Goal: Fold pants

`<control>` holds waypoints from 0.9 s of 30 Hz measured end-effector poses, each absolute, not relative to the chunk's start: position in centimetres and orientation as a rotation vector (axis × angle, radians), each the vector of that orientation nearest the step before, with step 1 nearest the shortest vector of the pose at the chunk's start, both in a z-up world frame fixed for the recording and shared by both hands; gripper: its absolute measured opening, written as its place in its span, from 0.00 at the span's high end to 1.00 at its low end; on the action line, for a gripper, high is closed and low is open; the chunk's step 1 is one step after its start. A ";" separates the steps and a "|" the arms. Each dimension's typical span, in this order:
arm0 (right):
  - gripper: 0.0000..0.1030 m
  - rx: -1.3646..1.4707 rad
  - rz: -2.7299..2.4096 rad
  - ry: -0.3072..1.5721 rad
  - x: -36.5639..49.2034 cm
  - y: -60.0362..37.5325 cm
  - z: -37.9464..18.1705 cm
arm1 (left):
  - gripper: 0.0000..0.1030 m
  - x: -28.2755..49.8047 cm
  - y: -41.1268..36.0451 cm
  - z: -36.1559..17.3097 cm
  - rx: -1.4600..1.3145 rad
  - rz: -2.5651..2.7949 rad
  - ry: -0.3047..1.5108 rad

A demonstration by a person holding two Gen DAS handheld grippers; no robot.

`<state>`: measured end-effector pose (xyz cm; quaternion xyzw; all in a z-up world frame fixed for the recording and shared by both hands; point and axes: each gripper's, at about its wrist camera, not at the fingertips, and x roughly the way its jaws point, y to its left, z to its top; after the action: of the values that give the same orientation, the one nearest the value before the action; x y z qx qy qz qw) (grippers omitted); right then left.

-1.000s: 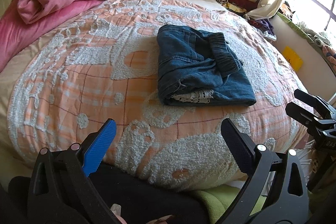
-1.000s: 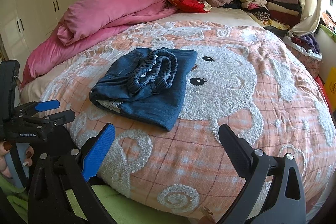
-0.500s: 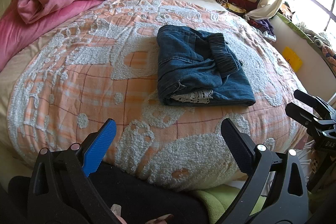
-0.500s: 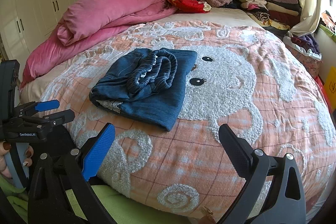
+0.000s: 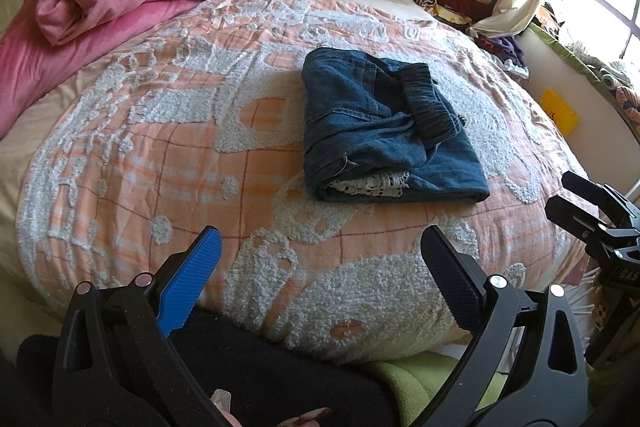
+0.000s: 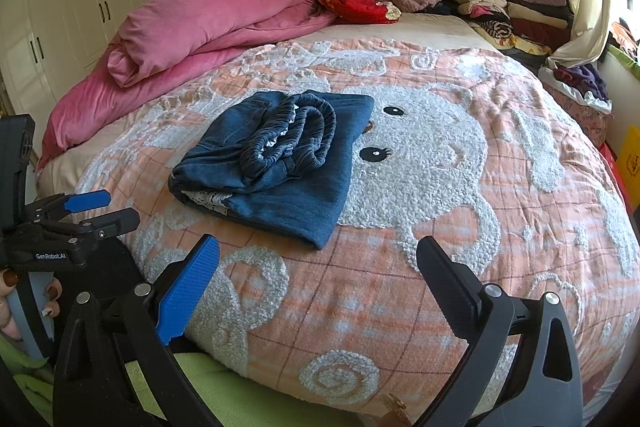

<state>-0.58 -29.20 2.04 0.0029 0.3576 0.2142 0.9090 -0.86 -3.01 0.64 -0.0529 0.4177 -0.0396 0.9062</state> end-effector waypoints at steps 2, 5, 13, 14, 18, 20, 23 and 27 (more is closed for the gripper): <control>0.04 0.008 0.444 0.737 -0.6 -29.2 2.0 | 0.09 -0.9 -3.0 0.6 -0.108 -0.082 0.863; 0.04 0.007 0.443 0.738 -0.6 -29.2 2.0 | 0.09 -0.8 -3.0 0.6 -0.108 -0.080 0.864; 0.04 0.009 0.437 0.737 -0.6 -29.3 2.0 | 0.09 -0.9 -2.9 0.5 -0.105 -0.076 0.866; 0.04 0.009 0.436 0.737 -0.6 -29.3 2.0 | 0.09 -0.9 -2.9 0.5 -0.106 -0.077 0.866; 0.04 0.011 0.430 0.737 -0.5 -29.4 2.0 | 0.09 -0.9 -2.9 0.5 -0.099 -0.079 0.864; 0.04 0.012 0.425 0.737 -0.5 -29.5 1.9 | 0.09 -0.9 -2.8 0.4 -0.091 -0.079 0.864; 0.04 0.014 0.414 0.741 -0.3 -29.6 1.7 | 0.09 -0.9 -2.5 0.4 -0.096 -0.096 0.864; 0.05 0.018 0.389 0.748 0.2 -30.3 1.3 | 0.09 -0.7 -1.7 0.6 -0.084 -0.076 0.851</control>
<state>0.15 -30.32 1.31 0.0086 0.3631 0.1888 0.9124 -0.74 -1.69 0.62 -0.0406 0.4126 -0.0366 0.9092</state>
